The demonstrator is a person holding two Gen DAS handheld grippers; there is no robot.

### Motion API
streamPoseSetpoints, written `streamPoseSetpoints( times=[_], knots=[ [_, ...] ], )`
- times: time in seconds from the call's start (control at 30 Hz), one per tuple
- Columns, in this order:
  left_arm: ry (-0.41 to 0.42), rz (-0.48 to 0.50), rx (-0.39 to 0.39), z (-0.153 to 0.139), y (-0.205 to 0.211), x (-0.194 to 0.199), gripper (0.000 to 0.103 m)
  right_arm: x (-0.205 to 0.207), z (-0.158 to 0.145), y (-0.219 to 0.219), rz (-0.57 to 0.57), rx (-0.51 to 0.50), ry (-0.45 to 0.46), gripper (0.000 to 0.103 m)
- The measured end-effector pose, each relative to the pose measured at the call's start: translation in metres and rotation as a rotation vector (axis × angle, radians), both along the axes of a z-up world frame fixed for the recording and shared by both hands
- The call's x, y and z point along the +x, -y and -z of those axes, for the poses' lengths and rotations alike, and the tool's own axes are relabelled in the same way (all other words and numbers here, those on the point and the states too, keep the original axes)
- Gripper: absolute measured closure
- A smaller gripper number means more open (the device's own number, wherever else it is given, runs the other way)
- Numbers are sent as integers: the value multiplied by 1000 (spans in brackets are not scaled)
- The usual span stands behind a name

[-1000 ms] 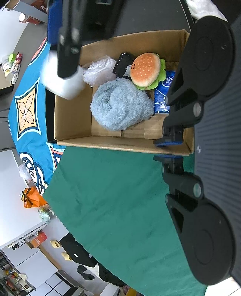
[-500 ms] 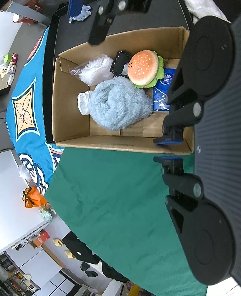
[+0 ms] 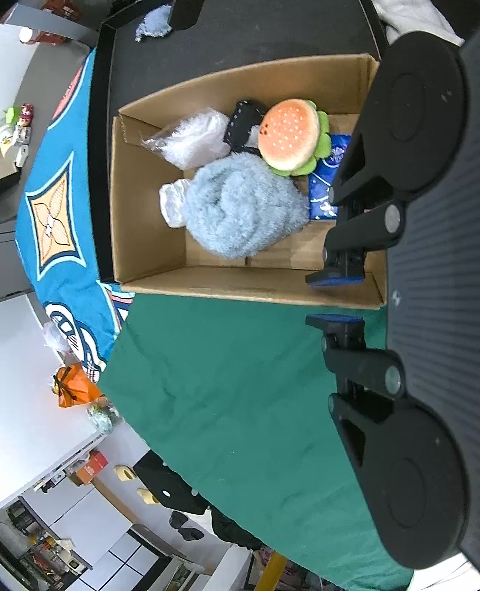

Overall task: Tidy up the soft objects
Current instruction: 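Move the right gripper to the blue denim plush and close on it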

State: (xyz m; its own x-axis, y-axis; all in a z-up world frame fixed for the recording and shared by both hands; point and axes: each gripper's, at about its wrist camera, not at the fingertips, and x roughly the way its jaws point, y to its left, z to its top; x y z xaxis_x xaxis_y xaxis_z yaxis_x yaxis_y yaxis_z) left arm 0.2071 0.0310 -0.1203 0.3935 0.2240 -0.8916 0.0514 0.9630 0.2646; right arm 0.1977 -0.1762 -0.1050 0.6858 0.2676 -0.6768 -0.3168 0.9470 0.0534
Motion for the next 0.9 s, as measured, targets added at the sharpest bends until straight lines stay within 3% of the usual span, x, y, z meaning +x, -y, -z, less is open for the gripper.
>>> streamPoseSetpoints(
  times=[0.47, 0.9],
  knots=[
    [33, 13, 74, -7, 15, -3, 49, 17, 14, 46, 35, 53, 0, 26],
    [63, 2, 141, -9, 25, 2, 48, 38, 58, 91, 141, 93, -9, 26]
  ],
)
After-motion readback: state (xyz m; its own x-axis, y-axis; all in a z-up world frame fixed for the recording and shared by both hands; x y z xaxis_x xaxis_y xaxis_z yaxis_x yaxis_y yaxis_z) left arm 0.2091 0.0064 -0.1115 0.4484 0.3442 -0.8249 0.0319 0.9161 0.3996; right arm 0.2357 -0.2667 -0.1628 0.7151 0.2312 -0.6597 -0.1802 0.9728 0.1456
